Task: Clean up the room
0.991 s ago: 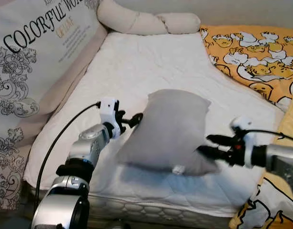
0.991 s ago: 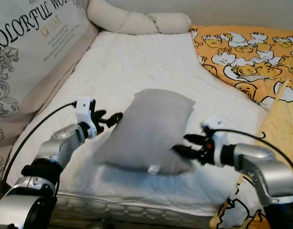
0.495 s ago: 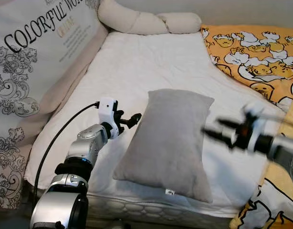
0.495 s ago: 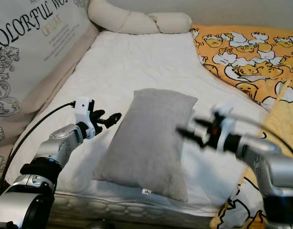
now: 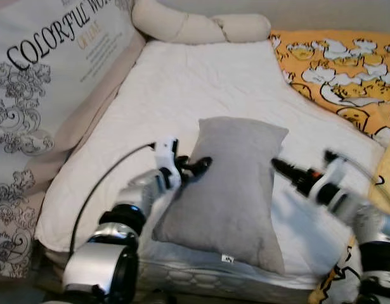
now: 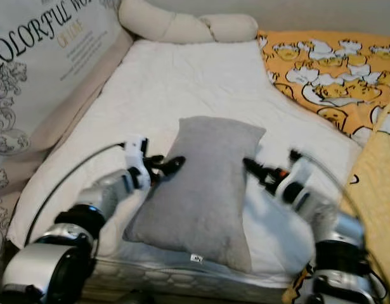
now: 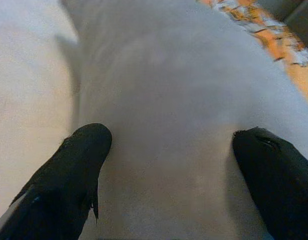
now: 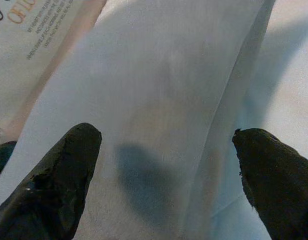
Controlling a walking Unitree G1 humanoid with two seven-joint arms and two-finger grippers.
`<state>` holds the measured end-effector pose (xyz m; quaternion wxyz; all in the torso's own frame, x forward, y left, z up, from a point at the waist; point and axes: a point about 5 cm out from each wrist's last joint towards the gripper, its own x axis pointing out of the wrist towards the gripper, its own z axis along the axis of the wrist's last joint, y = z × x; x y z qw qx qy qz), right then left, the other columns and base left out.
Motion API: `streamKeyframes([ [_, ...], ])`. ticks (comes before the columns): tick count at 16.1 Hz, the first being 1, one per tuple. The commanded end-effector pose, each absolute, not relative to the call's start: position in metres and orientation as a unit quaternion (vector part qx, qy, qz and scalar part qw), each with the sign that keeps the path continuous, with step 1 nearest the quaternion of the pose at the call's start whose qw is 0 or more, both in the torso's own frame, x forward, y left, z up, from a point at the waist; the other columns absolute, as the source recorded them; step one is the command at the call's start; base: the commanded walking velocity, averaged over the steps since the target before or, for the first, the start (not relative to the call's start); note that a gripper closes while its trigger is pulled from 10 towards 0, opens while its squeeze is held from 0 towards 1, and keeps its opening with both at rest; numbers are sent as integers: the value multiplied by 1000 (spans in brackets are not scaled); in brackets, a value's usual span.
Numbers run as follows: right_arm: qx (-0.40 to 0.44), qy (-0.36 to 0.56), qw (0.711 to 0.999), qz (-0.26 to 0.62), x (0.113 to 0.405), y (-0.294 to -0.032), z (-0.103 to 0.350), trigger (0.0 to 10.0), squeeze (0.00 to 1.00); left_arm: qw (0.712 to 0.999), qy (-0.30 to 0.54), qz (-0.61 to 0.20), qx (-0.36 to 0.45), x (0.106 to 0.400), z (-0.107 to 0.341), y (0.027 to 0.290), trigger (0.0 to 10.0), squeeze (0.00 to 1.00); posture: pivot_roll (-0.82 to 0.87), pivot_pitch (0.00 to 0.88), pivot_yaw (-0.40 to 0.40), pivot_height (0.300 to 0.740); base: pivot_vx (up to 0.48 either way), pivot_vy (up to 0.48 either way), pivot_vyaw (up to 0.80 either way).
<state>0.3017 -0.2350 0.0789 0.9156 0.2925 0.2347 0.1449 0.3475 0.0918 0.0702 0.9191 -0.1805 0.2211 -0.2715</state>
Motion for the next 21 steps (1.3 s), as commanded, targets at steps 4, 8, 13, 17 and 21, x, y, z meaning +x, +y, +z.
streamKeyframes([
  [4,380,236,876,181,300,-220,68,10000,0,891,227,-258,-295,344,64,85,10000,835,-118,0,101,740,0,0,0],
  [8,375,275,858,219,294,-194,49,10000,0,866,271,-319,-275,325,47,62,10000,247,-128,0,108,740,0,0,0],
  [13,346,294,871,190,296,-187,37,0,0,867,294,-313,-251,322,43,55,0,0,-118,0,97,740,0,0,0],
  [17,346,297,869,191,297,-182,33,0,0,868,293,-321,-239,323,45,53,0,0,-107,0,87,740,0,0,0],
  [21,332,329,866,180,299,-175,31,0,0,877,278,-316,-231,325,48,52,0,0,-98,0,83,740,0,0,0],
])
